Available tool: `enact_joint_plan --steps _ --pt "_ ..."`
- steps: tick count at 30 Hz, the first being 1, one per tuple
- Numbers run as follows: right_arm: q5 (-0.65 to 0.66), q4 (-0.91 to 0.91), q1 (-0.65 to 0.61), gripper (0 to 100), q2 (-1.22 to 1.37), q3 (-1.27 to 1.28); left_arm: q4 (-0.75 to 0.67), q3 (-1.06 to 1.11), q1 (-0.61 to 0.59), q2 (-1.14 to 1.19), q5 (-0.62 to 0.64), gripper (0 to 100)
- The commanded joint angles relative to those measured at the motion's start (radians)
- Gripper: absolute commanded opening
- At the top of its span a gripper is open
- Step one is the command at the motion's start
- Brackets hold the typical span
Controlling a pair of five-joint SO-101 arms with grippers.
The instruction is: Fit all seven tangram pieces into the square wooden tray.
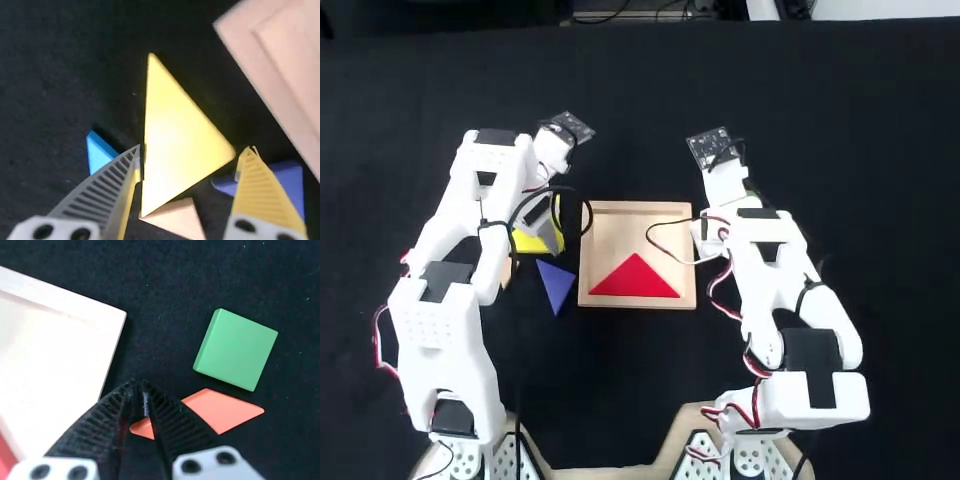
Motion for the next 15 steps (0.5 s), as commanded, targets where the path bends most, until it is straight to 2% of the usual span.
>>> enact_joint_plan --steps 1,7,15 --pt "-0.003 -0.021 -0.002 1.1 -0.004 -0.044 0.021 -0.027 0.013 -0.026 -0.046 30" --pt "-0.003 -0.021 -0.002 1.1 -0.004 -0.044 0.031 -0.016 0.025 -0.023 -0.078 30" --pt "-0.002 -0.021 -0.002 1.1 -0.004 -0.044 -0.078 0.048 0.025 -0.015 0.015 30"
